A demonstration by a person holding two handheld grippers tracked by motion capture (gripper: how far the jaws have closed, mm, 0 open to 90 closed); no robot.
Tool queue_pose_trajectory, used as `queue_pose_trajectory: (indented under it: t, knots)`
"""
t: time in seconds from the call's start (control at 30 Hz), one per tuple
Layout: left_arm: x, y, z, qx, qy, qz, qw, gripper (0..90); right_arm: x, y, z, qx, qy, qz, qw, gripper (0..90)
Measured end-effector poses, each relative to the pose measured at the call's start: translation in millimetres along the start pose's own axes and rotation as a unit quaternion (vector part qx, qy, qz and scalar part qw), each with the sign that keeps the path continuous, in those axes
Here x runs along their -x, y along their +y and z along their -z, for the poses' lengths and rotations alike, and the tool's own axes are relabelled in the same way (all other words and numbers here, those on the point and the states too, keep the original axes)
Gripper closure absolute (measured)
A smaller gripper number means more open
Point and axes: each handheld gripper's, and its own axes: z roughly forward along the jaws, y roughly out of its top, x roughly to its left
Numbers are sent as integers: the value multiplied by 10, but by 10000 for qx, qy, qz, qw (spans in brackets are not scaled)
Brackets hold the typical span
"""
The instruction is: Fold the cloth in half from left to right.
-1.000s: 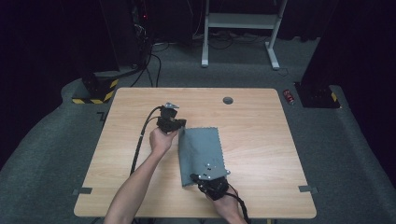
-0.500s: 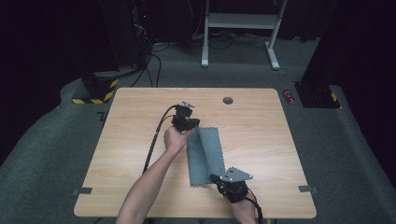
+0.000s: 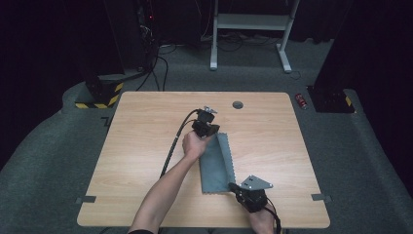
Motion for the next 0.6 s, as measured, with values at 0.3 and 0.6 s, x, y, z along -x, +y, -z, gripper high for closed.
queue_pose_trajectory:
  t: [0.3,0.6]
  knots:
    - [28,-17,-165,-142,61,24,9999,891,109,-86,-39,-148,-78,-185,9997,896]
    - [81,-18,-281,-163,84,-13,9998,891,130,-115,-59,-239,-107,-254,9993,896]
